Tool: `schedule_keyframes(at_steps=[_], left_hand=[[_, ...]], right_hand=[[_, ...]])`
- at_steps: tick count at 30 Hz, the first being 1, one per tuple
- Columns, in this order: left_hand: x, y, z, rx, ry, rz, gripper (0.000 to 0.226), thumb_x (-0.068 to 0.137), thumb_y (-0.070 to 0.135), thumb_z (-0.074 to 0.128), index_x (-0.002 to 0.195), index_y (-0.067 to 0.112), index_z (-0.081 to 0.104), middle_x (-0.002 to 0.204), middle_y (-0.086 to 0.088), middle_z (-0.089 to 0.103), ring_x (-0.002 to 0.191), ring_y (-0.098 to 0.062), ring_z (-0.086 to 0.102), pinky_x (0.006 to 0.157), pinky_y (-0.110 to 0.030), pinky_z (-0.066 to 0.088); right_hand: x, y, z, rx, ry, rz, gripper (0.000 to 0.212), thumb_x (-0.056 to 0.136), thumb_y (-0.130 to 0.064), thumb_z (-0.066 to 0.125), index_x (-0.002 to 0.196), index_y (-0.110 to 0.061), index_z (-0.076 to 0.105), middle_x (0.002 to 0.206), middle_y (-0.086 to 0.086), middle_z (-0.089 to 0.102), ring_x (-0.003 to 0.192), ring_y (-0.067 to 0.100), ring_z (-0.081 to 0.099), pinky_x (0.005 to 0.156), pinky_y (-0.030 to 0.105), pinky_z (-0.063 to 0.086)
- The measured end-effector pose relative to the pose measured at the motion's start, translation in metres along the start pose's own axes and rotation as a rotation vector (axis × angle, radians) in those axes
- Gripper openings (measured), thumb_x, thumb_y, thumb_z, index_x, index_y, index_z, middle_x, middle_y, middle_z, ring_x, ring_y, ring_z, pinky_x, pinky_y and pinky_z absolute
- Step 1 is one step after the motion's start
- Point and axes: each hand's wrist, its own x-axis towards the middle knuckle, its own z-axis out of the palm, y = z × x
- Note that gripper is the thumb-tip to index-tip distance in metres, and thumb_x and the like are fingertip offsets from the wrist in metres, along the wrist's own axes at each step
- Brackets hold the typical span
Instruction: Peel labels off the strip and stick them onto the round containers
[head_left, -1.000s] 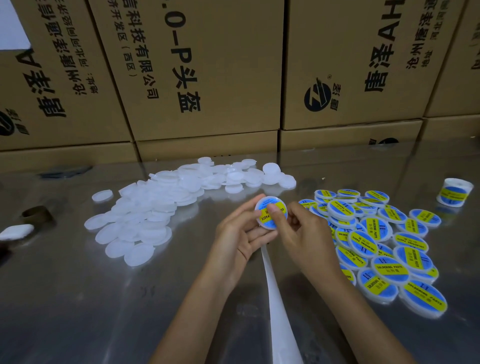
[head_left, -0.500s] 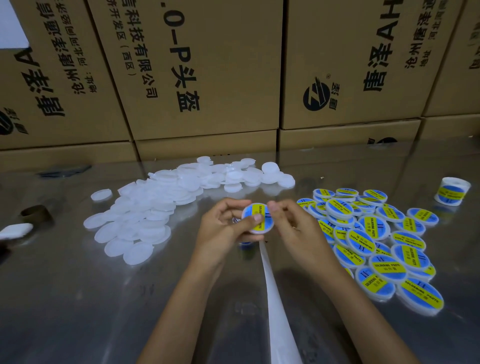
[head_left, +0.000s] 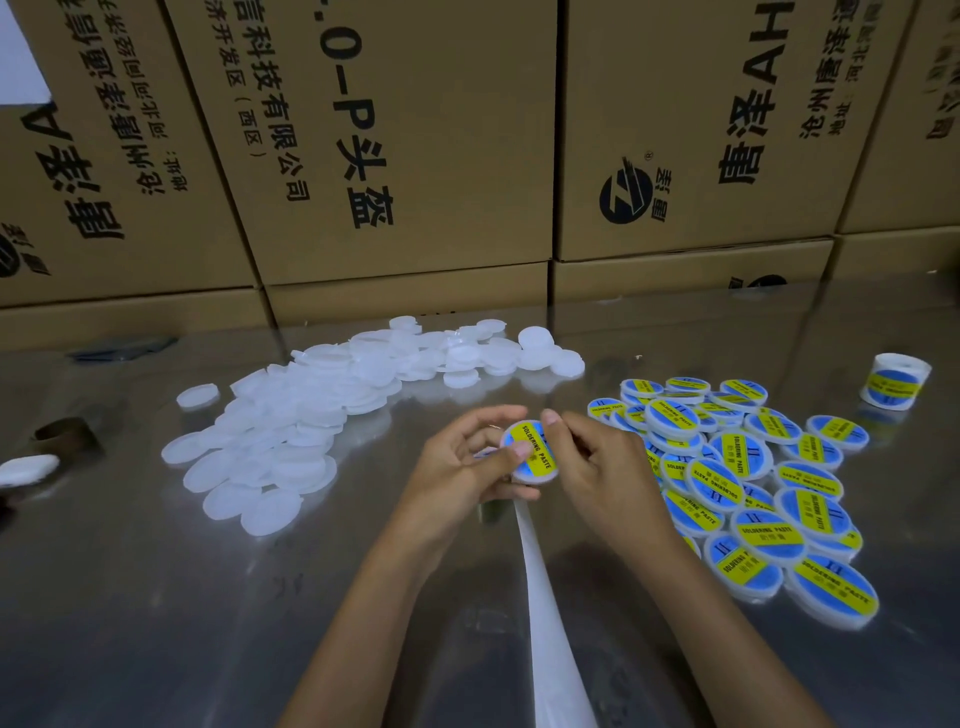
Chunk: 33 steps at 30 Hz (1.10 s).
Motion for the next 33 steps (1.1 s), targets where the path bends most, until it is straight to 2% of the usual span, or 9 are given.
schedule_keyframes(at_steps=[3, 6, 9, 13, 18, 23, 26, 29, 33], left_hand=[[0.000, 0.000, 0.002, 0.052, -0.050, 0.014, 0.046, 0.082, -0.007, 0.074, 0.123, 0.014, 0.068, 0.111, -0.010, 0.072, 0.087, -0.029, 0.074, 0.067, -0.029, 0.060], [-0.001, 0.002, 0.002, 0.069, 0.052, 0.036, 0.046, 0.077, -0.006, 0.079, 0.116, 0.018, 0.072, 0.097, -0.009, 0.076, 0.078, -0.029, 0.075, 0.063, -0.028, 0.060], [-0.001, 0.001, 0.004, 0.032, 0.132, 0.046, 0.038, 0.077, -0.005, 0.080, 0.108, 0.016, 0.074, 0.086, -0.009, 0.075, 0.074, -0.029, 0.075, 0.061, -0.028, 0.060], [-0.002, 0.002, 0.004, 0.000, 0.200, 0.052, 0.022, 0.085, -0.002, 0.074, 0.101, 0.013, 0.072, 0.088, -0.013, 0.077, 0.076, -0.023, 0.076, 0.059, -0.027, 0.059], [-0.003, 0.002, 0.004, -0.020, 0.219, 0.061, 0.007, 0.091, 0.013, 0.070, 0.097, 0.010, 0.073, 0.086, -0.012, 0.077, 0.075, -0.021, 0.075, 0.055, -0.028, 0.059], [-0.002, 0.004, 0.003, -0.002, 0.151, 0.081, 0.014, 0.096, 0.013, 0.064, 0.107, 0.012, 0.072, 0.091, -0.011, 0.077, 0.073, -0.022, 0.074, 0.059, -0.027, 0.060], [-0.001, 0.003, 0.002, 0.027, 0.036, 0.061, 0.027, 0.096, 0.009, 0.063, 0.120, 0.018, 0.068, 0.097, -0.021, 0.073, 0.080, -0.023, 0.073, 0.065, -0.031, 0.061], [0.000, 0.003, -0.005, 0.051, -0.073, 0.006, 0.043, 0.092, 0.004, 0.066, 0.131, 0.021, 0.062, 0.107, -0.027, 0.069, 0.091, -0.029, 0.073, 0.072, -0.032, 0.061], [0.000, 0.002, -0.011, 0.073, -0.112, -0.016, 0.046, 0.082, -0.005, 0.075, 0.124, 0.014, 0.066, 0.109, -0.020, 0.072, 0.095, -0.032, 0.074, 0.073, -0.032, 0.060]], right_hand=[[-0.001, -0.001, 0.001, 0.001, 0.022, -0.018, 0.044, 0.101, -0.032, 0.051, 0.059, -0.036, 0.042, 0.049, -0.010, 0.039, 0.049, 0.010, 0.034, 0.048, 0.020, 0.024], [-0.002, -0.001, 0.006, 0.112, -0.003, 0.012, 0.038, 0.102, -0.041, 0.046, 0.068, -0.024, 0.047, 0.054, -0.009, 0.040, 0.053, 0.006, 0.037, 0.051, 0.022, 0.030], [-0.002, -0.003, 0.008, 0.210, -0.090, 0.037, 0.036, 0.099, -0.055, 0.042, 0.080, -0.027, 0.055, 0.064, -0.011, 0.054, 0.062, 0.003, 0.049, 0.061, 0.025, 0.042], [-0.005, -0.002, 0.010, 0.210, -0.247, 0.042, 0.042, 0.083, -0.073, 0.053, 0.099, -0.034, 0.057, 0.085, -0.014, 0.068, 0.079, 0.003, 0.065, 0.069, 0.025, 0.051], [-0.006, 0.002, 0.010, -0.025, -0.206, 0.040, 0.060, 0.070, -0.089, 0.047, 0.094, -0.036, 0.060, 0.077, -0.018, 0.066, 0.073, 0.004, 0.062, 0.065, 0.030, 0.051], [-0.006, 0.004, 0.011, -0.152, -0.094, 0.000, 0.052, 0.090, -0.073, 0.031, 0.062, -0.030, 0.044, 0.055, -0.015, 0.053, 0.054, 0.012, 0.047, 0.053, 0.027, 0.031], [-0.004, 0.005, 0.011, -0.124, -0.032, 0.025, 0.053, 0.101, -0.054, 0.033, 0.056, -0.027, 0.035, 0.047, -0.005, 0.042, 0.052, 0.017, 0.042, 0.054, 0.036, 0.034], [-0.003, 0.007, 0.010, -0.048, -0.015, 0.042, 0.054, 0.105, -0.046, 0.034, 0.056, -0.023, 0.038, 0.049, -0.005, 0.046, 0.054, 0.016, 0.047, 0.058, 0.039, 0.039], [-0.004, 0.007, 0.013, 0.013, -0.110, 0.088, 0.058, 0.100, -0.058, 0.032, 0.063, -0.018, 0.052, 0.054, -0.005, 0.051, 0.057, 0.014, 0.049, 0.061, 0.038, 0.043]])
